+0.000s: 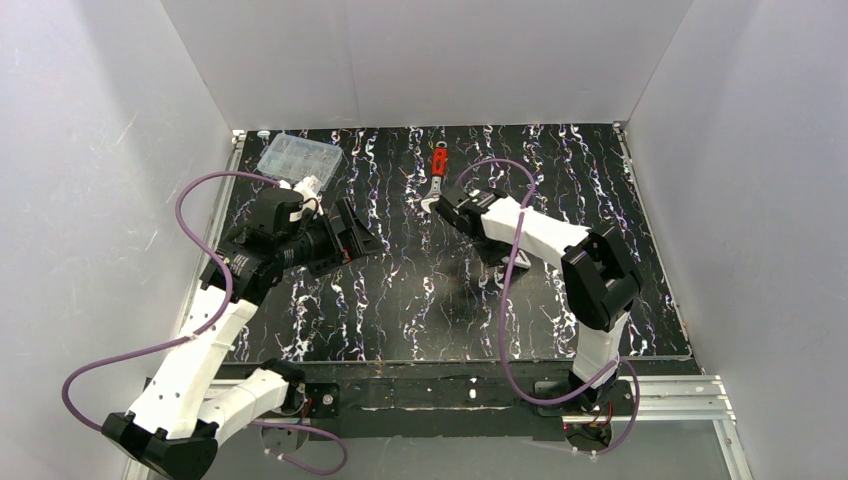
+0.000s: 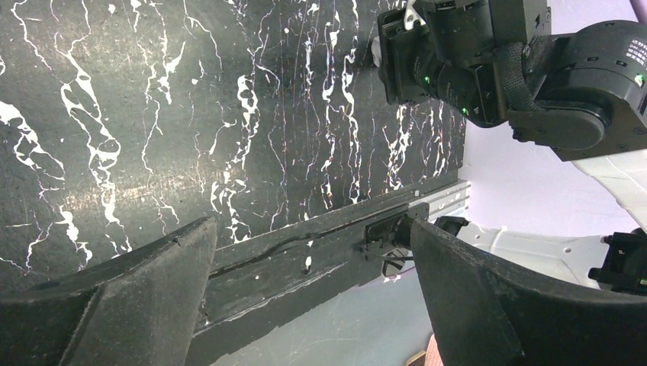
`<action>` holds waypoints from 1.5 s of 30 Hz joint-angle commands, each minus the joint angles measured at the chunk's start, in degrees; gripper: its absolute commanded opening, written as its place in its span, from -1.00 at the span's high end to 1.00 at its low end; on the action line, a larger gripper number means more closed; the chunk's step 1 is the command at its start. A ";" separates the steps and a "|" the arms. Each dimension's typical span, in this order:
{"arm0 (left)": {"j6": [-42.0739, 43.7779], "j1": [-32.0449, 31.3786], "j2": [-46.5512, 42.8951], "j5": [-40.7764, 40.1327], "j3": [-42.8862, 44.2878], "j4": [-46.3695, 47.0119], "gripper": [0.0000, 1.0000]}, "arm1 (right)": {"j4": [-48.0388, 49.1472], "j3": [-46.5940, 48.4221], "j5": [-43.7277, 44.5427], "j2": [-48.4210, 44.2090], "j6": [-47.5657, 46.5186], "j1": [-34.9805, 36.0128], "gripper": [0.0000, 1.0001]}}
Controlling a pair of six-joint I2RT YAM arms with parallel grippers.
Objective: Load the batteries into the remote control
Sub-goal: Place the remote control at the center of the board, then reset both arms
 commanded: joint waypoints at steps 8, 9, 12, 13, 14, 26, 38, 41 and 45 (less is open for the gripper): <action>0.26 0.35 -0.68 1.92 -1.02 -1.66 -0.99 | 2.23 -1.64 -4.06 0.03 0.68 0.55 -0.45; 0.27 0.37 -0.69 1.92 -1.01 -1.70 -0.99 | 2.45 -1.65 -4.36 0.01 0.68 0.55 -0.52; 0.01 0.36 -0.77 1.74 -1.28 -1.83 -0.99 | 3.80 -1.63 -6.39 0.01 0.68 0.59 -0.68; 0.02 0.36 -0.74 1.67 -1.15 -1.84 -0.99 | 3.95 -1.76 -6.60 0.08 0.81 0.63 -0.69; 0.09 0.37 -0.70 1.66 -1.19 -1.83 -0.99 | 4.29 -1.97 -6.56 -0.31 0.90 0.63 -0.70; 7.36 0.36 -3.69 -11.03 -4.93 -8.46 -0.99 | 43.81 -25.75 -20.13 -37.73 2.92 0.15 -0.94; 15.19 0.37 -2.73 -24.25 -5.84 -16.39 -0.99 | 59.70 -47.38 -15.93 -56.14 5.18 -0.38 -0.97; 16.91 0.34 -1.75 -25.13 -5.74 -17.70 -0.99 | 61.38 -49.38 -15.45 -57.43 6.75 -0.33 -0.97; 18.49 0.37 -1.65 -26.53 -6.89 -17.84 -0.99 | 63.31 -51.07 -15.56 -58.08 4.79 -0.33 -0.97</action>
